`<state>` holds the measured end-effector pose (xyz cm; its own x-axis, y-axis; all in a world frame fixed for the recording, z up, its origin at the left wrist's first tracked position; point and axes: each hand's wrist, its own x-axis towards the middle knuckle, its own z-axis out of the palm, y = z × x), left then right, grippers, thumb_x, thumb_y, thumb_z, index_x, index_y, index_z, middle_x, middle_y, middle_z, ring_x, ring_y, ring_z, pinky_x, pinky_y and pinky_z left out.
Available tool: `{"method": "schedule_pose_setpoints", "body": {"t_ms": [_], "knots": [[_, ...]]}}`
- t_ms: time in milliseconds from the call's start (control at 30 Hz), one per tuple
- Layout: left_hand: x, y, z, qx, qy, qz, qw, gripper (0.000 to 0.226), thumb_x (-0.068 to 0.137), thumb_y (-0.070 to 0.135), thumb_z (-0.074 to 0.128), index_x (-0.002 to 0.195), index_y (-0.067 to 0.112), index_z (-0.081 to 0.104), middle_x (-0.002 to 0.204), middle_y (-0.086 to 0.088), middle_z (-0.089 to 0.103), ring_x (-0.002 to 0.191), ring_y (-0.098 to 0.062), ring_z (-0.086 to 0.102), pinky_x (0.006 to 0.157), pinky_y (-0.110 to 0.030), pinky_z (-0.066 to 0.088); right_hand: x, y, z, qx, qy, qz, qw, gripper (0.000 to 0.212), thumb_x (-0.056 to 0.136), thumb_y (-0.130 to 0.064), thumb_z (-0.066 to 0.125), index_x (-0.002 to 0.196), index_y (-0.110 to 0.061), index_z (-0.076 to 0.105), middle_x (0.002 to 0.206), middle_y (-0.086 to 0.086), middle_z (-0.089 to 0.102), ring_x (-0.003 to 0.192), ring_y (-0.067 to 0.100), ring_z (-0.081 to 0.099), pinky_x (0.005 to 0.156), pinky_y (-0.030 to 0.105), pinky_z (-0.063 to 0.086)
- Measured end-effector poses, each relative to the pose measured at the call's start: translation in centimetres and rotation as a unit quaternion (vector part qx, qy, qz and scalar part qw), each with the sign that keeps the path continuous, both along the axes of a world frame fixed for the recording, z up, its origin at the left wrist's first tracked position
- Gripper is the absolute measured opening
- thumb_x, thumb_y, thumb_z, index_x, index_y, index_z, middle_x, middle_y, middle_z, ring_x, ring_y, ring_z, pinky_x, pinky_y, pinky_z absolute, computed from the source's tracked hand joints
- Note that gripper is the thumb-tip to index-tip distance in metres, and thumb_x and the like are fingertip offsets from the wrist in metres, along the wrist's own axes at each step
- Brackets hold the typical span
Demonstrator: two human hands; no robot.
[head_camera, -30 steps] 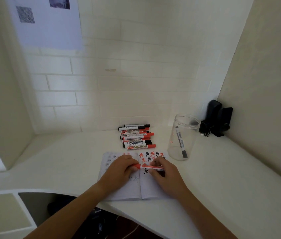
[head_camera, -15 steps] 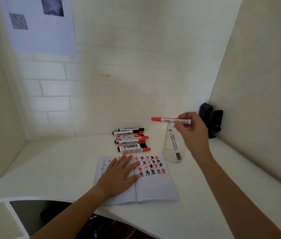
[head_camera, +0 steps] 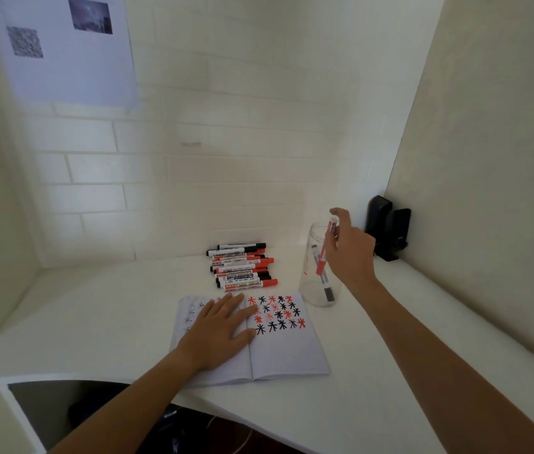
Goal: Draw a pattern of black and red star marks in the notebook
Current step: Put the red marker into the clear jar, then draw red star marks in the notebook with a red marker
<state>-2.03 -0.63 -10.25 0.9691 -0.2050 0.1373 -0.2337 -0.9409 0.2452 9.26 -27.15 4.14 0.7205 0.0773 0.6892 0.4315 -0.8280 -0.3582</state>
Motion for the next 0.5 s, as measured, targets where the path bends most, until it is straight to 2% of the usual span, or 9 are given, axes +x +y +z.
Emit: {"method": "schedule_pose_setpoints", "body": {"t_ms": [67,133,167,267,367,433,500], "knots": [[0.0,0.0,0.0,0.0,0.001,-0.001,1.0,0.08,0.083,0.084,-0.002,0.155,0.052,0.01,0.168,0.013,0.0,0.153,-0.009,-0.01,0.125,-0.04,-0.004,0.2,0.1,-0.3,-0.062,0.01,-0.013,0.998,0.016,0.105,-0.02,0.048,0.109,-0.018,0.063,0.054,-0.012,0.046,0.054,0.012,0.049,0.095,0.045,0.044],[-0.1,0.0,0.0,0.004,0.002,0.0,1.0,0.078,0.084,0.082,0.0,0.155,0.052,0.009,0.168,0.013,-0.001,0.153,-0.009,-0.011,0.125,-0.04,-0.004,0.2,0.1,-0.7,-0.118,0.036,-0.027,0.992,0.025,0.104,-0.026,0.047,0.091,-0.018,0.066,0.062,-0.009,0.056,0.068,0.019,0.06,0.107,0.046,0.035],[-0.1,0.0,0.0,0.006,0.003,0.001,1.0,0.076,0.085,0.081,0.001,0.155,0.052,0.009,0.168,0.013,-0.001,0.153,-0.009,-0.011,0.125,-0.039,-0.005,0.3,0.0,-0.9,-0.137,0.035,-0.033,0.989,0.028,0.104,-0.029,0.048,0.088,-0.018,0.067,0.068,-0.007,0.062,0.076,0.021,0.064,0.109,0.046,0.032],[-0.2,0.0,0.2,0.003,0.001,0.001,1.0,0.075,0.086,0.08,0.002,0.155,0.052,0.009,0.168,0.013,0.0,0.154,-0.009,-0.01,0.125,-0.038,-0.006,0.6,-0.2,-1.1,-0.141,0.026,-0.031,0.989,0.026,0.102,-0.03,0.05,0.093,-0.017,0.07,0.081,-0.002,0.072,0.084,0.023,0.067,0.11,0.046,0.03],[-0.2,0.0,0.1,0.003,-0.002,0.001,1.0,0.075,0.086,0.081,0.002,0.155,0.052,0.009,0.168,0.013,0.0,0.154,-0.009,-0.01,0.125,-0.038,-0.006,0.6,0.0,-1.4,-0.141,0.011,-0.024,0.99,0.016,0.098,-0.026,0.057,0.104,-0.015,0.068,0.088,0.0,0.072,0.088,0.025,0.067,0.106,0.049,0.038],[-0.1,0.1,0.0,0.001,-0.002,0.003,1.0,0.075,0.086,0.081,0.002,0.155,0.052,0.009,0.168,0.013,0.0,0.154,-0.009,-0.01,0.125,-0.038,-0.006,0.0,0.5,-1.6,-0.126,-0.057,-0.021,0.99,0.017,0.091,-0.017,0.065,0.107,-0.012,0.066,0.095,0.004,0.071,0.091,0.027,0.066,0.098,0.048,0.045],[0.0,0.1,0.0,-0.003,-0.005,0.004,1.0,0.076,0.085,0.081,0.002,0.155,0.052,0.011,0.168,0.014,0.001,0.154,-0.009,-0.009,0.125,-0.038,-0.006,-0.9,1.6,-1.9,-0.115,-0.13,0.028,0.984,0.019,0.088,-0.009,0.067,0.107,-0.011,0.067,0.102,0.005,0.069,0.095,0.025,0.063,0.093,0.042,0.048]]}}
